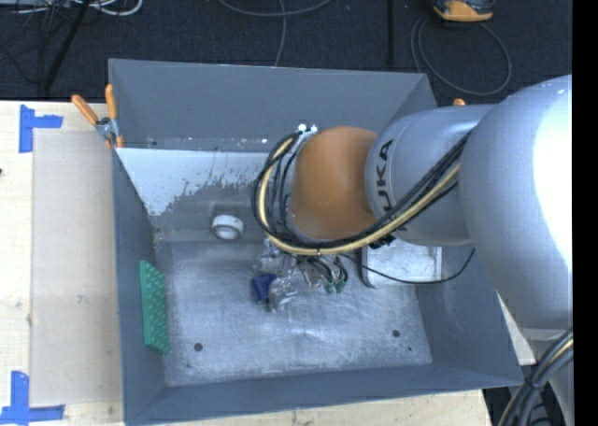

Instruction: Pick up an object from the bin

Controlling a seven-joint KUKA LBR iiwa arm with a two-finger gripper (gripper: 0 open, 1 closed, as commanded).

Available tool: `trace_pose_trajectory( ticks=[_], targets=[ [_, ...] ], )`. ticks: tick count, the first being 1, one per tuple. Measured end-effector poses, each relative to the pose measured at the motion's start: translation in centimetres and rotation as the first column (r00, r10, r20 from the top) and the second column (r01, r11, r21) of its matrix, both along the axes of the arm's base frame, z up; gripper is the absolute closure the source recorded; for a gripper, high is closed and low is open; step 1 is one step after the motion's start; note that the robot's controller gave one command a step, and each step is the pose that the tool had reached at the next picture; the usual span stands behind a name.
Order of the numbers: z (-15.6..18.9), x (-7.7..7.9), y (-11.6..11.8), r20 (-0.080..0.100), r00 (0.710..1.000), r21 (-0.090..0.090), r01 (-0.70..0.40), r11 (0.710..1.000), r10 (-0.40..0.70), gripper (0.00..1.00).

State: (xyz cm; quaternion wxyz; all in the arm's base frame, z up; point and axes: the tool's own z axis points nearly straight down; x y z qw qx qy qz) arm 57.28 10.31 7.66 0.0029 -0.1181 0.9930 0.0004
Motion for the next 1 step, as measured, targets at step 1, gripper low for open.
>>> trace_pose_trajectory(
  ticks=[1],
  targets=[
    [18.98,1.16,0.21,0.004,0.997,0.000,-0.078,0.997,0.078,1.00]
  ],
)
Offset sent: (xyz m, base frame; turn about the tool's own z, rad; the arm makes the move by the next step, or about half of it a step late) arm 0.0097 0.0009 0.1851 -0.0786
